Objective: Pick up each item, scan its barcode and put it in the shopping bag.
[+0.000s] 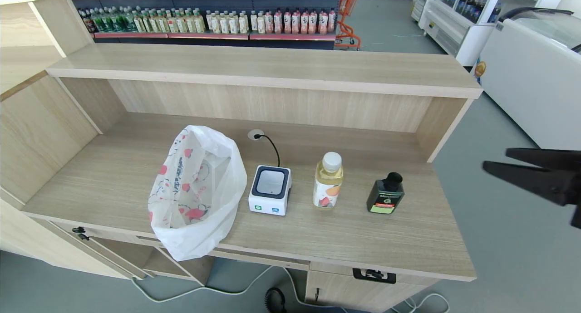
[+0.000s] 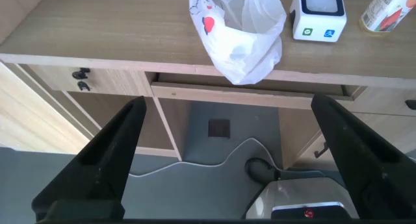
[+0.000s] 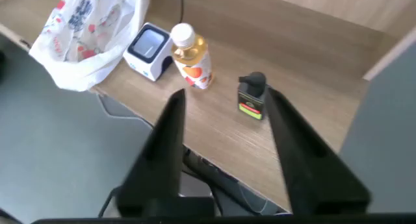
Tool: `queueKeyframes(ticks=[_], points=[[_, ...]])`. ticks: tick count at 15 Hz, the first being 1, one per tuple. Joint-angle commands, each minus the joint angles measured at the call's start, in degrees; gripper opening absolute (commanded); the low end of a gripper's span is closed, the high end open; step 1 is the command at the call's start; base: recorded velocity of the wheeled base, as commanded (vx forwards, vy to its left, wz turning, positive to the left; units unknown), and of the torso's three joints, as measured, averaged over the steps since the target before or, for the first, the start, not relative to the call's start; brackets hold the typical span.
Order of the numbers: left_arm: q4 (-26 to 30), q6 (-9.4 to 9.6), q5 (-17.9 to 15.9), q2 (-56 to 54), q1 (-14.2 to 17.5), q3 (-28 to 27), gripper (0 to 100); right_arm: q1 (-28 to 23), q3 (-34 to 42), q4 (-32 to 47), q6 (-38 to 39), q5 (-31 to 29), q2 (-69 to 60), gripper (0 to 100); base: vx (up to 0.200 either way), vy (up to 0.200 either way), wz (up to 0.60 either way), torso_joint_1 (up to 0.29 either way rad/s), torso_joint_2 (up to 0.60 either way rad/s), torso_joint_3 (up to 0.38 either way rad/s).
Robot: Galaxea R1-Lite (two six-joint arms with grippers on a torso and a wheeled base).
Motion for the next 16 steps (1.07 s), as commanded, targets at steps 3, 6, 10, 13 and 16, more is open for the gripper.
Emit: queueKeyframes(ticks=[3, 6, 10, 13, 16], points=[[0.02, 0.02, -0.01, -0.02, 0.0, 0.0, 100, 6.15, -3.06, -5.95, -0.74, -0.03, 20.43, 100, 0.0, 0.0, 0.0, 0.0, 0.0, 0.0], [0.02, 0.02, -0.01, -0.02, 0.0, 0.0, 100, 6.76, -2.18, -9.47, -0.74, -4.07, 25.61, 100, 0.0, 0.0, 0.0, 0.0, 0.0, 0.0], [0.02, 0.02, -0.01, -0.02, 0.0, 0.0, 100, 10.81, 7.14, -23.71, -0.74, -12.33, 28.86, 100, 0.0, 0.0, 0.0, 0.0, 0.0, 0.0], [0.02, 0.02, -0.01, -0.02, 0.0, 0.0, 100, 13.36, 12.41, -35.75, -0.39, -19.01, 32.82, 100, 0.0, 0.0, 0.0, 0.0, 0.0, 0.0], [0.02, 0.02, -0.01, -0.02, 0.0, 0.0, 100, 15.29, 12.41, -41.64, 1.99, -24.38, 37.57, 100, 0.0, 0.0, 0.0, 0.0, 0.0, 0.0]])
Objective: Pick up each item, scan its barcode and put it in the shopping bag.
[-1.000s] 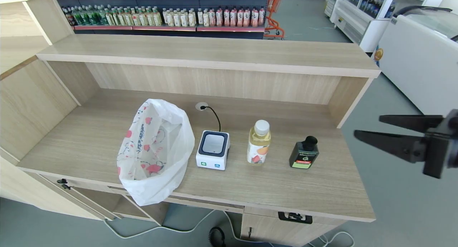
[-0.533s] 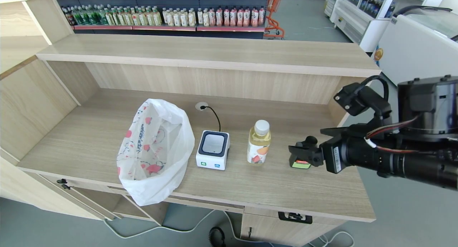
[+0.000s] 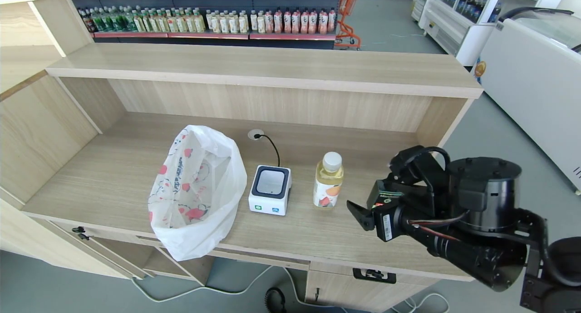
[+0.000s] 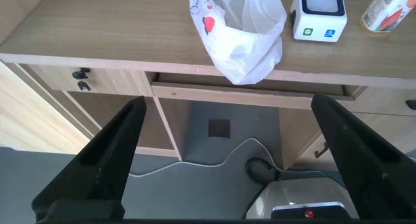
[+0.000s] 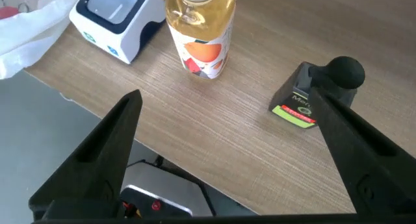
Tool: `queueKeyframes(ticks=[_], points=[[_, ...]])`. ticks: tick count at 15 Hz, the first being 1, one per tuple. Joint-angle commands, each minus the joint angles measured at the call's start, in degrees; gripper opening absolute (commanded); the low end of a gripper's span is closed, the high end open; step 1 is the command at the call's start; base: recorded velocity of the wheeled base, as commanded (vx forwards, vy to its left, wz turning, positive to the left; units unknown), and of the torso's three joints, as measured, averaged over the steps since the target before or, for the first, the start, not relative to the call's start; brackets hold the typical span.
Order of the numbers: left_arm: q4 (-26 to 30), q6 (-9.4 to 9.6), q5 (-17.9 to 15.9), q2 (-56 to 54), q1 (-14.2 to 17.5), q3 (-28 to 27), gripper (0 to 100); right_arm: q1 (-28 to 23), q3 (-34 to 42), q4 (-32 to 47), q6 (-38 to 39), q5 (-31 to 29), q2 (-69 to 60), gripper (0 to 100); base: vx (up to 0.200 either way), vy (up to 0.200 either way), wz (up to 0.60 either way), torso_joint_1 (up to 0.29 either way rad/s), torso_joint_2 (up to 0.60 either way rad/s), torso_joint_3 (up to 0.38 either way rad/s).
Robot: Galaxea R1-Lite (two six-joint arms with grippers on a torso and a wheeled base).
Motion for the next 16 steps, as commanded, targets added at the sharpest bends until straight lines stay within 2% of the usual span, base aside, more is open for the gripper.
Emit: queueKeyframes(ticks=[1, 5, 7, 12, 16], points=[[0.02, 0.0, 0.0, -0.02, 0.0, 0.0, 100, 1.0, 0.23, -2.14, 0.79, -2.1, 4.55, 100, 0.0, 0.0, 0.0, 0.0, 0.0, 0.0], [0.02, 0.0, 0.0, -0.02, 0.0, 0.0, 100, 1.88, 0.41, -8.73, 1.76, -4.3, 8.94, 100, 0.0, 0.0, 0.0, 0.0, 0.0, 0.0], [0.02, 0.0, 0.0, -0.02, 0.0, 0.0, 100, 1.53, 0.15, -16.73, 2.2, -6.76, 12.9, 100, 0.0, 0.0, 0.0, 0.0, 0.0, 0.0], [0.02, 0.0, 0.0, -0.02, 0.0, 0.0, 100, 1.53, -0.29, -32.02, 2.2, -6.49, 20.37, 100, 0.0, 0.0, 0.0, 0.0, 0.0, 0.0], [0.02, 0.0, 0.0, -0.02, 0.0, 0.0, 100, 1.18, -1.7, -36.07, 2.37, -5.7, 23.36, 100, 0.0, 0.0, 0.0, 0.0, 0.0, 0.0]])
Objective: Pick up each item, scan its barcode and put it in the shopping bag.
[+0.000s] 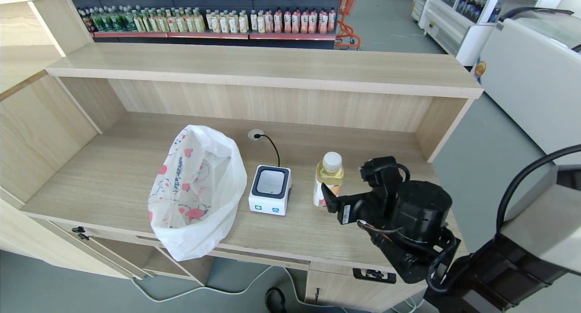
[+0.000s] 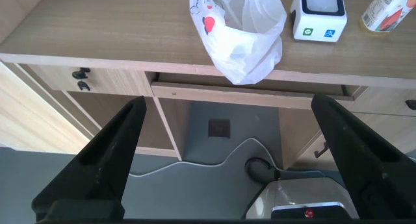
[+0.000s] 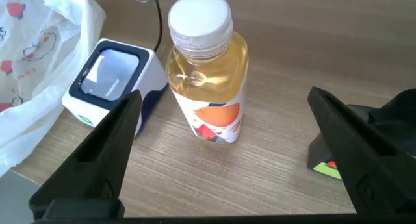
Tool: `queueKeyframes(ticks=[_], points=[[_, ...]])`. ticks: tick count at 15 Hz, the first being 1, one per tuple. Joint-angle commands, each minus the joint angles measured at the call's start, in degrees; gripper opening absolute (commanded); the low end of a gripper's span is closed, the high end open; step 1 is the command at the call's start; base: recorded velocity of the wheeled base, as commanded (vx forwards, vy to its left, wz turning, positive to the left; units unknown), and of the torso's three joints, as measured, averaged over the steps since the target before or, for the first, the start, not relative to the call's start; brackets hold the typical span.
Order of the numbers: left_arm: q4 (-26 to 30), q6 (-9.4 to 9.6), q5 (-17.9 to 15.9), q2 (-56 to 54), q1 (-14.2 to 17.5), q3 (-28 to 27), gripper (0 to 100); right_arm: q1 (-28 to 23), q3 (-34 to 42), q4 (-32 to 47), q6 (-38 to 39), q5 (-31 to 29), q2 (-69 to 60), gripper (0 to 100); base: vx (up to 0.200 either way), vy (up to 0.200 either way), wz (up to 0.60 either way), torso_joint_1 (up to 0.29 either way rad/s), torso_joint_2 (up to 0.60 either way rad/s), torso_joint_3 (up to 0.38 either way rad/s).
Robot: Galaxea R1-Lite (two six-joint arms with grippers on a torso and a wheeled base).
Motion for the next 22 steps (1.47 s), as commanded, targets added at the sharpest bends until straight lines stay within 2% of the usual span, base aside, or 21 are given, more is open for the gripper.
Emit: queueKeyframes(ticks=[1, 17, 22], points=[[0.0, 0.0, 0.0, -0.02, 0.0, 0.0, 100, -0.35, -1.17, -0.17, 0.43, 0.13, 2.37, 100, 0.0, 0.0, 0.0, 0.0, 0.0, 0.0], [0.0, 0.0, 0.0, -0.02, 0.0, 0.0, 100, -1.76, -13.3, 0.18, 3.95, 0.48, 12.3, 100, 0.0, 0.0, 0.0, 0.0, 0.0, 0.0], [0.0, 0.0, 0.0, -0.02, 0.0, 0.0, 100, -2.11, -17.08, 0.36, 4.04, 4.52, 15.99, 100, 0.0, 0.0, 0.0, 0.0, 0.0, 0.0]])
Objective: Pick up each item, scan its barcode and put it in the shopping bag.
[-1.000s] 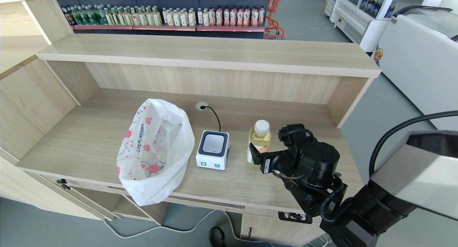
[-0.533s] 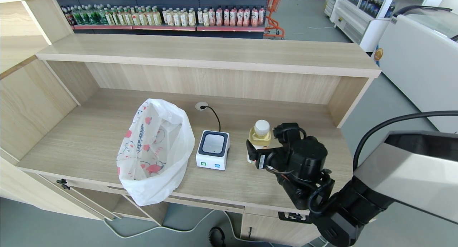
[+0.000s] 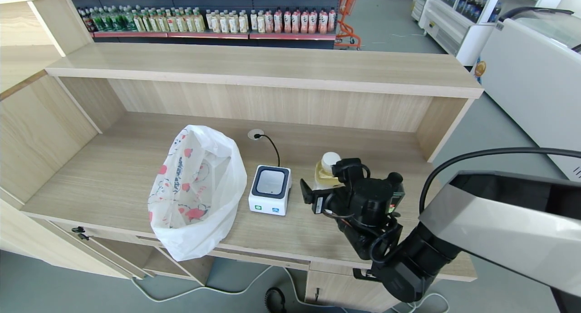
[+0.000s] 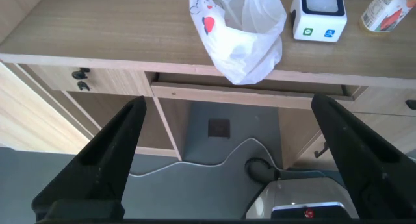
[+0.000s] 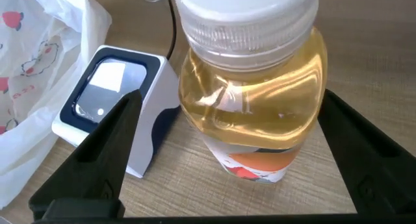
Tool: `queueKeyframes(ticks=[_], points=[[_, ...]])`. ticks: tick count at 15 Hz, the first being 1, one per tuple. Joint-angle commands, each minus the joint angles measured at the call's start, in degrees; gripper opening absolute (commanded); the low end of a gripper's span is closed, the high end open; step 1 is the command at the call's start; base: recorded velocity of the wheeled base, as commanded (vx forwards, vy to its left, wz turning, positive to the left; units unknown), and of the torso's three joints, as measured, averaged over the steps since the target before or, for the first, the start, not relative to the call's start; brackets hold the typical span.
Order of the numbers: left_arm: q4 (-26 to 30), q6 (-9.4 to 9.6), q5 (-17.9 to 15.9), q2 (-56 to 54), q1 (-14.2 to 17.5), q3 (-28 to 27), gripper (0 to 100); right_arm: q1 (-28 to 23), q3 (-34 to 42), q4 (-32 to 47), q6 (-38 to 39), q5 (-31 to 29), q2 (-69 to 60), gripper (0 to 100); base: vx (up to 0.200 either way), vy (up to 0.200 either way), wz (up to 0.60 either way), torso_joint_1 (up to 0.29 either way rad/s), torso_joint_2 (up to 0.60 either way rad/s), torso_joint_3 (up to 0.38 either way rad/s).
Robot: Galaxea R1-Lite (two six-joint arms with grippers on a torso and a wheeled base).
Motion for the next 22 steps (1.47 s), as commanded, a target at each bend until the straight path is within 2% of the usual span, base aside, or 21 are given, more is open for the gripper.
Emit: queueKeyframes(ticks=[1, 10, 11, 22], points=[[0.02, 0.0, -0.01, -0.02, 0.0, 0.0, 100, -0.38, -1.32, 0.01, -0.07, 0.19, 1.61, 100, 0.0, 0.0, 0.0, 0.0, 0.0, 0.0], [0.02, 0.0, -0.01, -0.02, 0.0, 0.0, 100, -2.05, -7.83, 0.45, -0.6, 2.65, 5.13, 100, 0.0, 0.0, 0.0, 0.0, 0.0, 0.0], [0.02, 0.0, -0.01, -0.02, 0.0, 0.0, 100, -2.41, -8.44, 0.45, -0.69, 2.83, 5.57, 0, 0.0, 0.0, 0.0, 0.0, 0.0, 0.0], [0.02, 0.0, -0.01, -0.02, 0.0, 0.0, 100, -4.34, -9.94, 1.5, -2.18, 3.53, 5.83, 0, 0.0, 0.0, 0.0, 0.0, 0.0, 0.0]])
